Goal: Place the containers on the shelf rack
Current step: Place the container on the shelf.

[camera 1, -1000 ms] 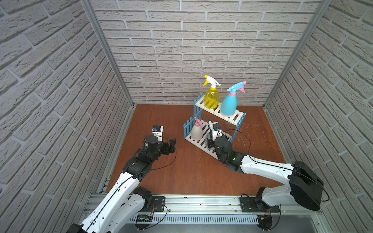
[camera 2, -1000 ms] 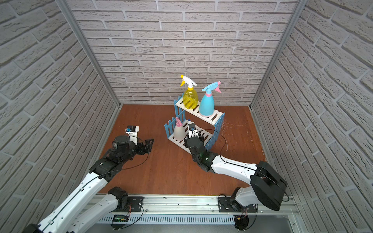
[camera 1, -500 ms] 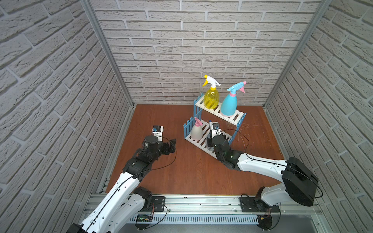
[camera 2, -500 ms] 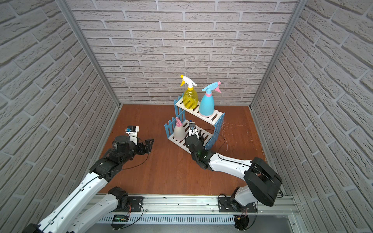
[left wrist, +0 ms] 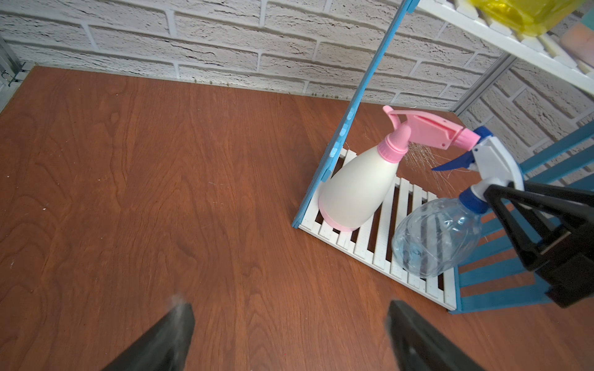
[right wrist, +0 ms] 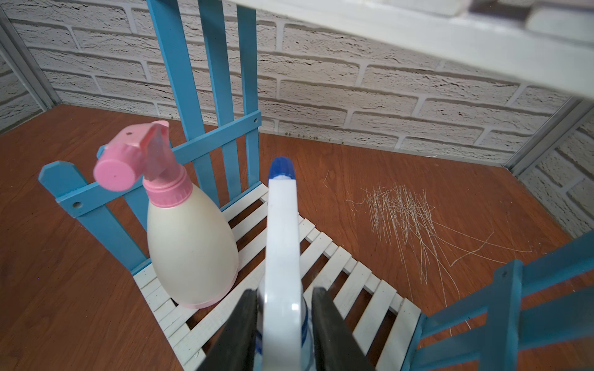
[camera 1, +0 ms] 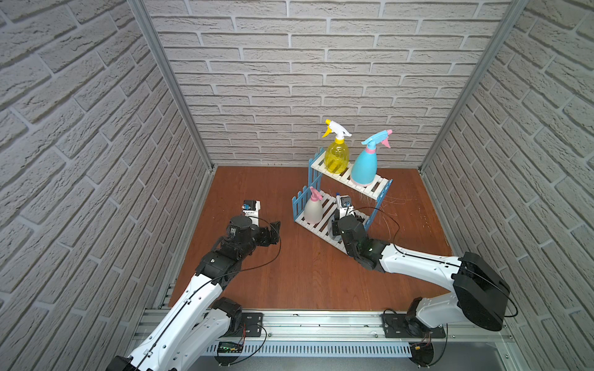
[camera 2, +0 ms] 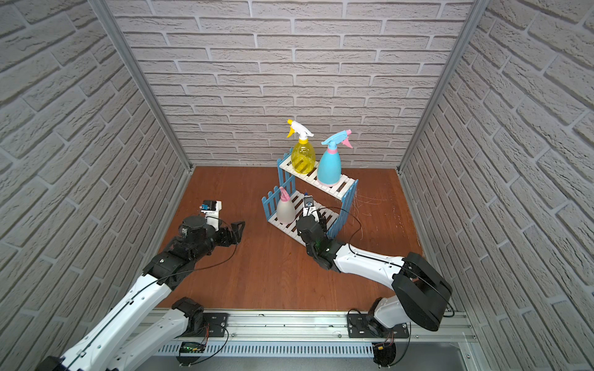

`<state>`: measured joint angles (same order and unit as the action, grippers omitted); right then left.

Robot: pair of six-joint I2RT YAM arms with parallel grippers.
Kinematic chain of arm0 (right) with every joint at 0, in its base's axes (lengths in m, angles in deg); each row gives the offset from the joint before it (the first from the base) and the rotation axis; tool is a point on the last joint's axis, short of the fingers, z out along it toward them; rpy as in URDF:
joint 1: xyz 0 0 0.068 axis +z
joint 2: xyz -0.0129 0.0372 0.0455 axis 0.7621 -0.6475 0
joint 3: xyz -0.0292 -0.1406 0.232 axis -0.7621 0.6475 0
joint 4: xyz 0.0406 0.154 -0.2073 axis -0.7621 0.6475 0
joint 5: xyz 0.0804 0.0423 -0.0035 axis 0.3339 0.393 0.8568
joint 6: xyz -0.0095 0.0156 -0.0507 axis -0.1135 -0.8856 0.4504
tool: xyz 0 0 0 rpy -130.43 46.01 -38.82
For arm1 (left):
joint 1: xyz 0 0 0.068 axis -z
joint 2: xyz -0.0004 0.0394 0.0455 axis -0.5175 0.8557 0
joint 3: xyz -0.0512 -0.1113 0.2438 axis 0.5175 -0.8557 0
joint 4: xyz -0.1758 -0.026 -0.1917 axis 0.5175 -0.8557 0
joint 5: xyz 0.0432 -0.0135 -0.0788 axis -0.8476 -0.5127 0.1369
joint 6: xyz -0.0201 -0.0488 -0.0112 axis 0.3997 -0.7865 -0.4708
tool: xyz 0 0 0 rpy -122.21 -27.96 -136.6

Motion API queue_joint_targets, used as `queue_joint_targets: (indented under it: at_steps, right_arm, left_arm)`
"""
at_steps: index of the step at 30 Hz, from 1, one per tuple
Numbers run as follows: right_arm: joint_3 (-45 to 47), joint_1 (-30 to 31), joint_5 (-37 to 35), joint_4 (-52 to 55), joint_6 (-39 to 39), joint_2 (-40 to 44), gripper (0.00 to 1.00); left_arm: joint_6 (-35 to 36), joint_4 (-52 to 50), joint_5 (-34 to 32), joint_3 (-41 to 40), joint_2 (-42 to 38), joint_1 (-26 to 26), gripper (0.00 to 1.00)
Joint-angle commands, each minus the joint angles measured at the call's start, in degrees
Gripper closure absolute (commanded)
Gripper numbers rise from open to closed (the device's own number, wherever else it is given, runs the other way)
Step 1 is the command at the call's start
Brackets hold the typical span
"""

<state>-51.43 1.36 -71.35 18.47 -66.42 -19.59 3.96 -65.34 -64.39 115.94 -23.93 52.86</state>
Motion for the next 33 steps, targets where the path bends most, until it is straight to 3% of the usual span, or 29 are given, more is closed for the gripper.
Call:
queue_joint_targets:
  at_steps: [1, 7, 12, 15, 20, 26, 33]
  right_arm:
    - [-0.6, -0.2, 0.2, 0.2, -0.9, 2.9, 0.65]
    - [-0.5, -0.2, 0.6, 1.5, -1.0, 4.7, 0.55]
    - [-0.7, -0.2, 2.3, 3.6, -0.1, 7.3, 0.42]
    - [-1.6, -0.2, 4.5, 7.4, 0.9, 10.0, 0.31]
    - [-2.3, -0.2, 11.6, 14.0, 3.2, 16.7, 0.0]
    - [-2.7, -0.2, 20.0, 22.2, 5.7, 26.5, 0.01]
    - [-4.2, -0.6, 15.2, 28.6, 8.7, 34.0, 0.0]
  left_arm:
    - [0.6, 1.6, 0.0, -0.7, -0.6, -0.3, 0.02]
    - [0.5, 1.4, 0.0, -0.8, -1.1, -0.2, 0.02]
    - [0.3, 0.7, -0.3, -0.5, -1.6, -0.3, 0.02]
    - [0.6, 0.0, -1.2, 0.0, -1.7, -0.3, 0.02]
    - [1.4, -1.8, -2.5, 1.3, -3.8, -0.3, 0.02]
    - [2.1, -5.0, -6.2, 4.0, -4.4, -0.8, 0.02]
    - [2.3, -3.9, -10.3, 5.1, -3.3, -5.8, 0.02]
